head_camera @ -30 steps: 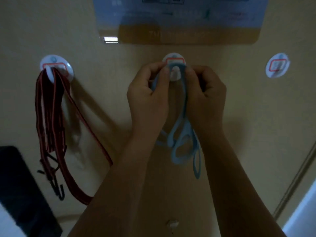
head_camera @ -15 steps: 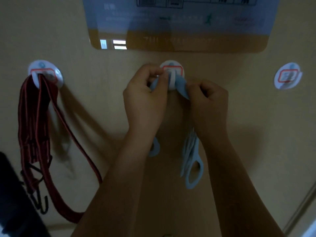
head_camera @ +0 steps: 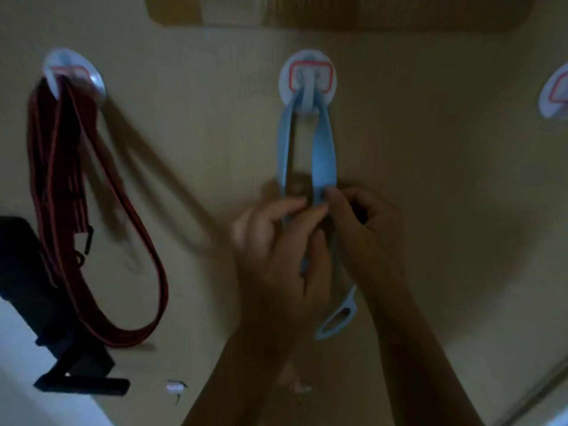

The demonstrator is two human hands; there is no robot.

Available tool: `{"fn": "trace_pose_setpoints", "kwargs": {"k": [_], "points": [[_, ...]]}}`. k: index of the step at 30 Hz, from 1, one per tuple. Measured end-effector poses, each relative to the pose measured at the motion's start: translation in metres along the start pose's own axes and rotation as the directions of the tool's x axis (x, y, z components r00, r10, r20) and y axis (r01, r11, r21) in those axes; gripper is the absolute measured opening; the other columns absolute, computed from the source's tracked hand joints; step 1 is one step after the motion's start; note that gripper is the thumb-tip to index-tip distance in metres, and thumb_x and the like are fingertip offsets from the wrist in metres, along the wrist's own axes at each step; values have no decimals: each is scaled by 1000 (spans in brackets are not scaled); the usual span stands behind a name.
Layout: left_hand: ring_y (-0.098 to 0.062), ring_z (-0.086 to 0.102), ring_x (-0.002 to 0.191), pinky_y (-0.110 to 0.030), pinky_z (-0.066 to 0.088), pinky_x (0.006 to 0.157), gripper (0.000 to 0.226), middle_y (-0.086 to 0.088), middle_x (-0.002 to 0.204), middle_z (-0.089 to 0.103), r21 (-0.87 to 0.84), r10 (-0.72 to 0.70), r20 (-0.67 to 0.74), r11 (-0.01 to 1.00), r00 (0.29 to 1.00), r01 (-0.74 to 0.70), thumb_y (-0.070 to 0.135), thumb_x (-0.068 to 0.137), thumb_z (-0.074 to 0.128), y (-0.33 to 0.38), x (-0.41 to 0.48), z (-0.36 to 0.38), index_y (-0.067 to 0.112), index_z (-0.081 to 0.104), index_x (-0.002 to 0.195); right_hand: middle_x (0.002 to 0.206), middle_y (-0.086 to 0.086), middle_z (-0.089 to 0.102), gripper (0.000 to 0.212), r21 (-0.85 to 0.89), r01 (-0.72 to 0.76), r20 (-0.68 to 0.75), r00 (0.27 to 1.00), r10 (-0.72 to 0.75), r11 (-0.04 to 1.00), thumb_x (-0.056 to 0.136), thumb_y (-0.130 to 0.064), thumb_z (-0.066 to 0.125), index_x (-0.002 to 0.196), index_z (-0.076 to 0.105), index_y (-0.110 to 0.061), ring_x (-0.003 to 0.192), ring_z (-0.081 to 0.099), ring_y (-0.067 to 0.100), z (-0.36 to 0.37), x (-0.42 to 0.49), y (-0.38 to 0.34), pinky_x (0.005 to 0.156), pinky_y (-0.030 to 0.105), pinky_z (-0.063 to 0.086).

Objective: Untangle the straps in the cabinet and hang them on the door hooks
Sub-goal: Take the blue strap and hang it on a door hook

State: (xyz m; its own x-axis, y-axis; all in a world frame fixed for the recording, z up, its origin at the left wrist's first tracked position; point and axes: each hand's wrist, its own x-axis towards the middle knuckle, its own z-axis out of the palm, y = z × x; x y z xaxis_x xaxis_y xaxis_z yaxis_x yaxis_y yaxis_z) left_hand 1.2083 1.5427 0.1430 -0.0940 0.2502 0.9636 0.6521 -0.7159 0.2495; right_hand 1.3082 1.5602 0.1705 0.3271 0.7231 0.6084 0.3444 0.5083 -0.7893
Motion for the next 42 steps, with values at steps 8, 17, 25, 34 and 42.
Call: {"fn": "trace_pose_setpoints", "kwargs": {"k": [8, 17, 25, 34, 42], "points": [[-16, 54, 89, -24, 42, 80, 26, -10, 91, 68, -106, -67, 269, 989, 961, 99, 18, 84, 55, 24, -59, 23, 6, 59, 107, 53, -12, 56, 15, 139, -197, 26, 980, 195, 970, 83, -19, 65, 70, 59, -14, 49, 52, -2, -36, -24, 20, 52, 13, 41], [9, 56, 84, -2, 42, 73, 27, 11, 90, 63, -306, -224, 466, 866, 856, 394, 18, 87, 56, 66, -78, 51, 6, 62, 110, 50, -8, 43, 12, 330, -302, 255, 941, 223, 894, 57, -6, 40, 66, 46, -12, 42, 42, 3, -99, -33, 39, 43, 17, 33], [-14, 65, 86, -31, 53, 77, 18, -1, 94, 68, -343, -337, 464, 785, 819, 517, 32, 83, 46, 85, -61, 77, 39, 59, 92, 79, -2, 53, 21, 75, -90, 244, 967, 69, 993, 64, -13, 60, 77, 48, -25, 74, 53, 13, -141, -40, 57, 64, 28, 46], [-12, 58, 74, -31, 50, 68, 17, 8, 80, 59, -380, -295, 479, 779, 827, 498, 22, 81, 53, 106, -8, 102, 38, 51, 76, 81, -15, 60, 27, -206, 160, 137, 982, -133, 965, 73, -23, 75, 76, 51, -35, 70, 58, 6, -169, -9, 40, 54, 10, 42], [8, 54, 69, -11, 42, 64, 20, 21, 71, 59, -416, -83, 469, 857, 879, 303, 26, 82, 58, 112, 30, 111, 43, 52, 72, 80, -6, 62, 15, -247, 206, -175, 952, -253, 947, 81, -25, 55, 90, 66, -20, 72, 58, 5, -179, 28, 32, 59, 10, 44]]}}
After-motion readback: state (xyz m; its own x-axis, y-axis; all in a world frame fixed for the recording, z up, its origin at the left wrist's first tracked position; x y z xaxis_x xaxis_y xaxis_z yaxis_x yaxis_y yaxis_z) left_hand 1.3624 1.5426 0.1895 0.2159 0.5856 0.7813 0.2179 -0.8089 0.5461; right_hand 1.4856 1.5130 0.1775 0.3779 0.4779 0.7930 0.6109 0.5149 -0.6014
